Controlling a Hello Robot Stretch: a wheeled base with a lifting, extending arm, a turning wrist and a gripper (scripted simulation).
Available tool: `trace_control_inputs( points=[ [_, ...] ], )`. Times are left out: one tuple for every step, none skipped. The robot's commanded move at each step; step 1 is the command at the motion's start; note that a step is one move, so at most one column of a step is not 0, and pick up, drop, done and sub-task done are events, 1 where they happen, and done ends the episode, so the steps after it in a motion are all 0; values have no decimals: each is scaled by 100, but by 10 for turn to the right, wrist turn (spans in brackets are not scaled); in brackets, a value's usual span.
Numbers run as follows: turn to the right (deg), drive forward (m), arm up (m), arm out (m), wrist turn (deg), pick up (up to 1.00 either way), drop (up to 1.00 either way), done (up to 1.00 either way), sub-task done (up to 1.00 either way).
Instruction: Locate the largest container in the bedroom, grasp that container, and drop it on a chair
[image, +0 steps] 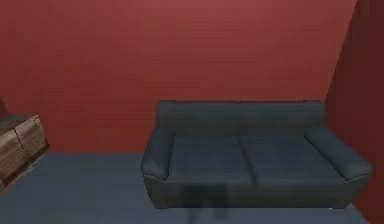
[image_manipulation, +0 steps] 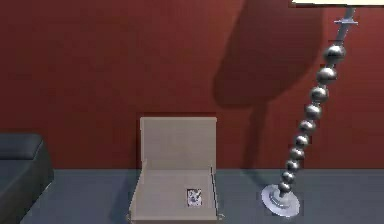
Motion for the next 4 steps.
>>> trace_control_inputs(
  points=[
    [-210, 0, 0, 0, 0, 0, 0, 0, 0],
    [0, 25, 0, 0, 0, 0, 0, 0, 0],
    [-390, 0, 0, 0, 0, 0, 0, 0, 0],
    [0, 65, 0, 0, 0, 0, 0, 0, 0]
  ],
)
